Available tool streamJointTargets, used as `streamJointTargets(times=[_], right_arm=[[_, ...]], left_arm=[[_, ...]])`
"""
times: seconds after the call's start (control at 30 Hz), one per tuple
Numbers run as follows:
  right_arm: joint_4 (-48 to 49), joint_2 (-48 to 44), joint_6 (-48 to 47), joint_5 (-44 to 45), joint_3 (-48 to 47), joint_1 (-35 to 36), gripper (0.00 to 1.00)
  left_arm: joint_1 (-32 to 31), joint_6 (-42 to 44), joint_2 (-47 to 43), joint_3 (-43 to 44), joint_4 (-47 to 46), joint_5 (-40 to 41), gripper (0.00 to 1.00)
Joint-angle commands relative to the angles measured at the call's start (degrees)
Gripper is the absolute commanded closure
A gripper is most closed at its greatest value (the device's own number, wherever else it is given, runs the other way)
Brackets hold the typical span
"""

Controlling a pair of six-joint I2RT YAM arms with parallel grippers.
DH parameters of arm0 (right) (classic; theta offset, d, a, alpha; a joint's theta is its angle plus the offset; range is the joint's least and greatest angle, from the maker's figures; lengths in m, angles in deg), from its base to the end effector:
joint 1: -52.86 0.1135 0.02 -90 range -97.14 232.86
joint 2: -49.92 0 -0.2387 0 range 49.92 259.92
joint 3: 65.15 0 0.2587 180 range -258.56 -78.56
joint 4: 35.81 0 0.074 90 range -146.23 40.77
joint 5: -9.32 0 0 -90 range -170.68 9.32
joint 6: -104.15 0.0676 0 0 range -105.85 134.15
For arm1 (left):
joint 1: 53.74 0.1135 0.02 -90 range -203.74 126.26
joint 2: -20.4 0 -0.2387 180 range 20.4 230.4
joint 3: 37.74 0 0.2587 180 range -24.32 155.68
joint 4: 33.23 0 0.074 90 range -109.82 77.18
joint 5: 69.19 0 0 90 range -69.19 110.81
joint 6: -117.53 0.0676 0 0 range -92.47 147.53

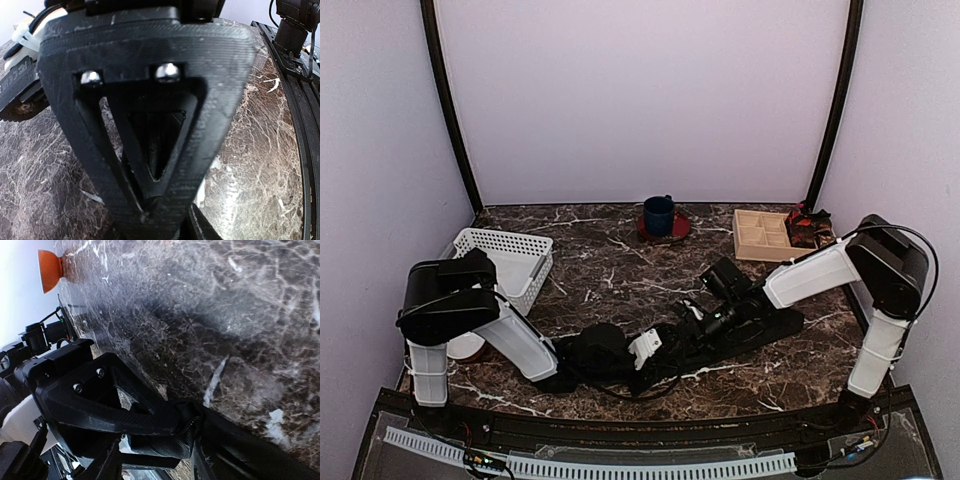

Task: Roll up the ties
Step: Roll the tie at the center of the board.

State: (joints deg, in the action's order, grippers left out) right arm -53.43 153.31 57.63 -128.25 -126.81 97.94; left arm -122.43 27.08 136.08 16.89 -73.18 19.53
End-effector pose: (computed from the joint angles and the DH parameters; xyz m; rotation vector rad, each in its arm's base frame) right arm 0.1972 0.2684 0.0706 0.3518 -2.6066 -1.3235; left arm 0.1370 -0.3553 0.0513 1.1511 1.6712 -0.8085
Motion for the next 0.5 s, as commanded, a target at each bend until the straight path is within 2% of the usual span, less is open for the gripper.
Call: streamJointTargets(times=[0.0, 0.2, 0.33, 0.47], right_arm=[[-4.8, -0.3, -1.2, 1.8, -3.2, 2.4, 0.52], [-8.0, 2.1, -2.0, 6.3, -3.8, 4.3, 0.57], [-8.6, 4.2, -2.3, 7.5, -3.5, 4.2, 0.70], [-7.2, 5.3, -2.5, 7.1, -2.0, 4.0, 0.87]], left_arm=[[-0.2, -0.1, 3.0, -1.5, 13.4, -0.5, 0.65], [-0.1, -0.5, 3.2, -1.2, 14.1, -0.8, 0.65], [-0.2, -0.6, 3.1, -0.9, 14.5, -1.2, 0.62], [-0.1, -0.8, 1.9, -2.1, 13.2, -0.3, 0.51]])
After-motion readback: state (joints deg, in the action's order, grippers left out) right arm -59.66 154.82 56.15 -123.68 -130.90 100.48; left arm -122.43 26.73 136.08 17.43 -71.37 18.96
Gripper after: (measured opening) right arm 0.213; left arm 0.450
